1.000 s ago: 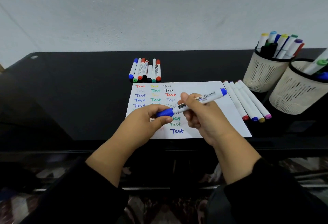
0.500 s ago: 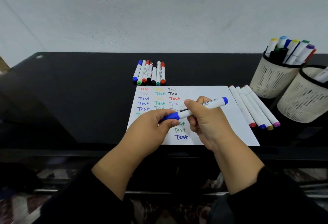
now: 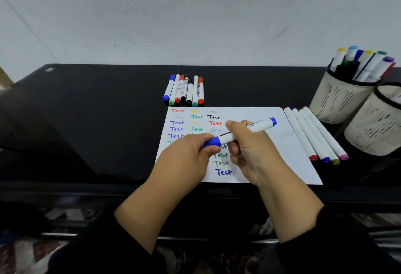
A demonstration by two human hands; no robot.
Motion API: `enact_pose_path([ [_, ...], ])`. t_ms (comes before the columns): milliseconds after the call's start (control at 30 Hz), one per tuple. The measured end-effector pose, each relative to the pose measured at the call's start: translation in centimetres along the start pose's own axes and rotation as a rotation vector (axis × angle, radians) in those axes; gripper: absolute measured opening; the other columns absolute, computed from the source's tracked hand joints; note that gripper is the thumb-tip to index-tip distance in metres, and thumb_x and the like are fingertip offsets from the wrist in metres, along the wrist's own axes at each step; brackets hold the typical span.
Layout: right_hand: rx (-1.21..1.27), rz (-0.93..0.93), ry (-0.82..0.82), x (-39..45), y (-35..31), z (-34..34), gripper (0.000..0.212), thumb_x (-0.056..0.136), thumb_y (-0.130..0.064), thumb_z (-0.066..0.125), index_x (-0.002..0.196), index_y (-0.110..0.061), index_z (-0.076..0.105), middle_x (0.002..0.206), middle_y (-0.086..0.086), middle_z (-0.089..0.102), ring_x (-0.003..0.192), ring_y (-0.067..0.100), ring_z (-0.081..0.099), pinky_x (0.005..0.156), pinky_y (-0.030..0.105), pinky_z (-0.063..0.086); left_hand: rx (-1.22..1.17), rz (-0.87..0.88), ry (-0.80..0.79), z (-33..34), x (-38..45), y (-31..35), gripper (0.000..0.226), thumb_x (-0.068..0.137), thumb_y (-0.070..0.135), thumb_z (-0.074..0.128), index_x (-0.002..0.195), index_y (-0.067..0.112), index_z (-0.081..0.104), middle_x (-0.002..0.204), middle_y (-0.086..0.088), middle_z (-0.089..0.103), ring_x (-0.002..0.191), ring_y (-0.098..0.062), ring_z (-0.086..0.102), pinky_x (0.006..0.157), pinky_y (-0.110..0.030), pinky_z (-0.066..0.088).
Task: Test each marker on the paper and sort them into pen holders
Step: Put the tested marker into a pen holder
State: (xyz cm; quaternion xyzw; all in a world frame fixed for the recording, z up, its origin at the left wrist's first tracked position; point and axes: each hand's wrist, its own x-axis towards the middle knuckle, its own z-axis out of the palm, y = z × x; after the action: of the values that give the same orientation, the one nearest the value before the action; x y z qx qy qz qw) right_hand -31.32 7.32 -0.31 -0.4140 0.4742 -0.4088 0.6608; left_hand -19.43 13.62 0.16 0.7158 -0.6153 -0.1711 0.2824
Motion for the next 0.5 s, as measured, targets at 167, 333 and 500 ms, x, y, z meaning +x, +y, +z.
enact_pose_path([
  [167, 0.054, -0.014, 0.041, 0.2, -0.7, -0.7, 0.033, 0.087, -0.035, 0.066, 0.064, -0.016, 0.051, 0.046, -0.002, 0.042, 0.039, 0.009, 0.028, 0.041, 0.02, 0.025, 0.015, -0.004, 0.044, -0.4, 0.5, -0.6, 0.024, 0.095, 0.036, 0.046, 0.114, 0.028, 0.06, 0.088, 0.012, 0.054, 0.079, -0.009, 0.048, 0.067, -0.012, 0.038],
  [333, -0.08, -0.122, 0.076, 0.5, -0.8, -2.2, 0.019, 0.086, -0.028, 0.069, 0.077, -0.016, 0.057, 0.06, -0.002, 0.055, 0.052, 0.01, 0.039, 0.049, 0.02, 0.036, 0.039, -0.012, 0.075, -0.5, 0.7, -1.7, 0.031, 0.094, 0.037, 0.05, 0.124, 0.032, 0.054, 0.115, 0.014, 0.056, 0.088, 0.001, 0.041, 0.071, -0.018, 0.032],
  [500, -0.762, -0.486, 0.049, 0.9, -0.3, -2.6, 0.008, 0.091, -0.03, 0.06, 0.083, -0.03, 0.062, 0.088, -0.014, 0.051, 0.08, 0.004, 0.042, 0.068, 0.006, 0.034, 0.063, 0.0, 0.089, -0.7, 0.9, -2.5, 0.032, 0.093, 0.035, 0.051, 0.125, 0.031, 0.054, 0.123, 0.014, 0.052, 0.098, 0.004, 0.038, 0.08, -0.015, 0.029],
])
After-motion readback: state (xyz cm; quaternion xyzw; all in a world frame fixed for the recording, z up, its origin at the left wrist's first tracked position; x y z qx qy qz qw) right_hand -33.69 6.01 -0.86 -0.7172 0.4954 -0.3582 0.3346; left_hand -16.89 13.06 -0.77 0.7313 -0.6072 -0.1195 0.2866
